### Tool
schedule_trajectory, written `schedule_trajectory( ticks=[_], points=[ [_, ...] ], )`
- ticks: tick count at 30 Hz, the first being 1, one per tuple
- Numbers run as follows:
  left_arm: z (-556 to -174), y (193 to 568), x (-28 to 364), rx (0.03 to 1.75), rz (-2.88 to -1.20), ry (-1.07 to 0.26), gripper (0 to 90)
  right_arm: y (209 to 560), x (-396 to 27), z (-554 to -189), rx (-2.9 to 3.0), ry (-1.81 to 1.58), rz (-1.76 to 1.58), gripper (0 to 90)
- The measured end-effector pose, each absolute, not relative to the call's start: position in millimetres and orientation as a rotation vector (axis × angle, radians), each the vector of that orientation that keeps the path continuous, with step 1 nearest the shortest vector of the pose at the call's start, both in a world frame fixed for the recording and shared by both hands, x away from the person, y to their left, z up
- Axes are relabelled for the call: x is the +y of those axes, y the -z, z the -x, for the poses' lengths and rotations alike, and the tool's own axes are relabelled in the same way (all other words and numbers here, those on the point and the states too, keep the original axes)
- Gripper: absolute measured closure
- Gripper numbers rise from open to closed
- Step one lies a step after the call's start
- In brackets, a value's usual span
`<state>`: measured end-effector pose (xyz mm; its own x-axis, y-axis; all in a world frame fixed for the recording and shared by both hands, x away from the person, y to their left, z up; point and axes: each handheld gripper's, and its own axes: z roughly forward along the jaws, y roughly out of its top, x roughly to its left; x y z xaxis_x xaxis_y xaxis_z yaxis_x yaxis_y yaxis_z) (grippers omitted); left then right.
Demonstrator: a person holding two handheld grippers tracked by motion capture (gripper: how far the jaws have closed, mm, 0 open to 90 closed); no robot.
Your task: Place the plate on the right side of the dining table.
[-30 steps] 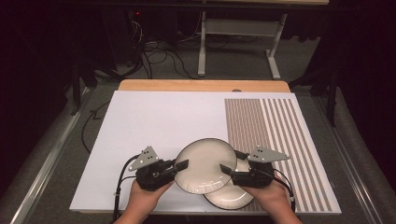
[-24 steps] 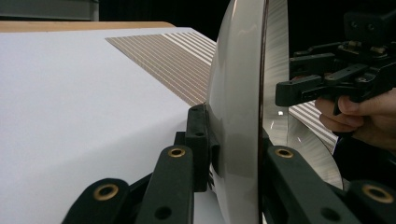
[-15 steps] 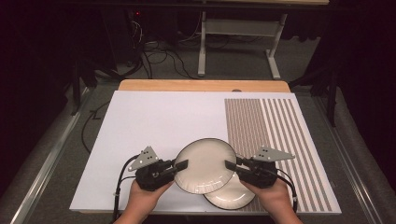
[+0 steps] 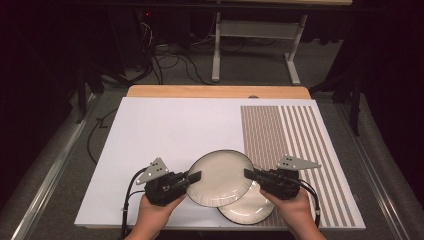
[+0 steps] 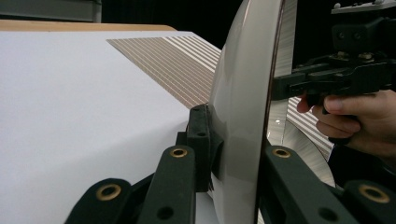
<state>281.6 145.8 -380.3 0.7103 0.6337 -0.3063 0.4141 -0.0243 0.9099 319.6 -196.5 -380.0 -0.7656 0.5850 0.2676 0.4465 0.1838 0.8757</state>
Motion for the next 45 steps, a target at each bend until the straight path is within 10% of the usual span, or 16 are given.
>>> schedule_trajectory(
  ticks=[45],
  points=[
    [-381.0,343.2,34.6,0.747,-1.727,-0.168,77.0,332.5,-292.6,-345.6,2.015,-1.514,-1.134,87.2]
  ],
)
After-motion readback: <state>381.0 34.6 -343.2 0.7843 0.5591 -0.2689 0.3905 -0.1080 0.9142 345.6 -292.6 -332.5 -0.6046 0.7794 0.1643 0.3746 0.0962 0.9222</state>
